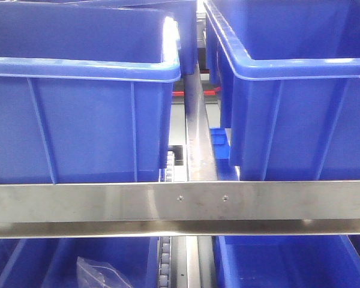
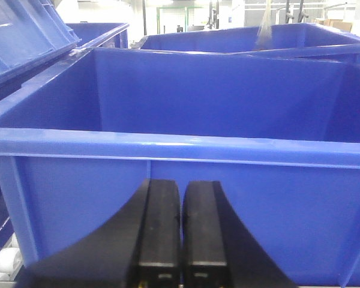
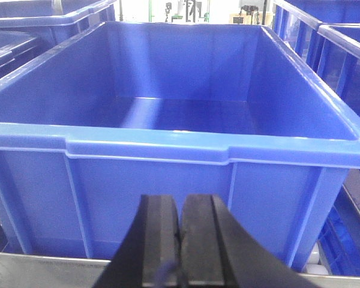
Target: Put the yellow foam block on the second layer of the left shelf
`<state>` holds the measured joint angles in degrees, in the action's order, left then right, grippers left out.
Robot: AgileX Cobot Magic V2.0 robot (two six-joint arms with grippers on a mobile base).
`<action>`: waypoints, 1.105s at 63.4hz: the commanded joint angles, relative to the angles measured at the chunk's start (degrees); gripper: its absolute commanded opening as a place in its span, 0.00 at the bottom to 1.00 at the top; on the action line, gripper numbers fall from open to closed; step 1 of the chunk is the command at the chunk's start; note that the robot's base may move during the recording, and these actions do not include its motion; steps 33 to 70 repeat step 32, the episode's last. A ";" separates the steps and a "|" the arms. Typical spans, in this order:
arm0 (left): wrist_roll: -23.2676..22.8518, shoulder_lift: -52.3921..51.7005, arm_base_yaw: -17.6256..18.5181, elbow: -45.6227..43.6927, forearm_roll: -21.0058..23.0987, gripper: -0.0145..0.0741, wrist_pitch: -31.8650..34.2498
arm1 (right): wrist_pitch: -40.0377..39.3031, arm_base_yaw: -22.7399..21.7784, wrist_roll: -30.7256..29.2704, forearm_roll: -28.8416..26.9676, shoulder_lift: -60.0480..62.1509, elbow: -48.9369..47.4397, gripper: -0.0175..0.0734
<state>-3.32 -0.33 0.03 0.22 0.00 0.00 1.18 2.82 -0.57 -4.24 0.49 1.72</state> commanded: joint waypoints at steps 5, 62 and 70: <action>-0.19 -1.01 0.22 1.53 0.32 0.30 4.62 | -5.26 -0.32 -0.22 0.51 1.16 -1.21 0.25; -0.19 -1.01 0.22 1.53 0.32 0.30 4.62 | -5.26 -0.32 -0.22 0.51 1.16 -1.21 0.25; -0.19 -1.01 0.22 1.53 0.32 0.30 4.62 | -5.26 -0.32 -0.22 0.51 1.16 -1.21 0.25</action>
